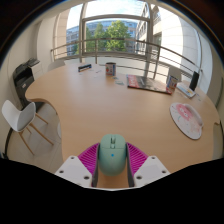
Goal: Arrange mouse
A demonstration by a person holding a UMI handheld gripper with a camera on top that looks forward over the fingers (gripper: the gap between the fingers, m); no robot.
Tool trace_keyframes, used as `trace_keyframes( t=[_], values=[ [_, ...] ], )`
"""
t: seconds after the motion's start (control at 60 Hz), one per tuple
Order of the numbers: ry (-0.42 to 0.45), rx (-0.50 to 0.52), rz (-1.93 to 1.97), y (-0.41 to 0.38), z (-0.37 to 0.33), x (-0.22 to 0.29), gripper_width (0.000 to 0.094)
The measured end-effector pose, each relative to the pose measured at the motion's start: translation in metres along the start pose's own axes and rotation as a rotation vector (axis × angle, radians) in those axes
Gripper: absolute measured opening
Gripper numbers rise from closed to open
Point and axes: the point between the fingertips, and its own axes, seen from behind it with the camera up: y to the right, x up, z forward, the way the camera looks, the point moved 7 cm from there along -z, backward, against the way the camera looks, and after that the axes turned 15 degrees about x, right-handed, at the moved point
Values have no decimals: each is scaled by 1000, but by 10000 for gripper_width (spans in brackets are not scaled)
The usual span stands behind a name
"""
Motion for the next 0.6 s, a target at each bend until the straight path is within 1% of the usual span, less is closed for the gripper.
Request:
trace_keyframes(
  t=[0.117, 0.2, 0.283, 0.367, 0.433, 0.467, 0.533, 0.6],
  values=[
    [116, 50, -21, -14, -36, 59, 408],
    [240, 79, -15, -10, -73, 121, 407],
    [365, 81, -12, 24, -109, 173, 407],
    [450, 49, 3, 75, -133, 217, 407],
    [473, 8, 10, 134, -134, 226, 406],
    [467, -15, 13, 167, -128, 224, 405],
    [416, -52, 45, 230, -108, 207, 405],
    [317, -78, 59, 285, -76, 181, 405]
  ],
)
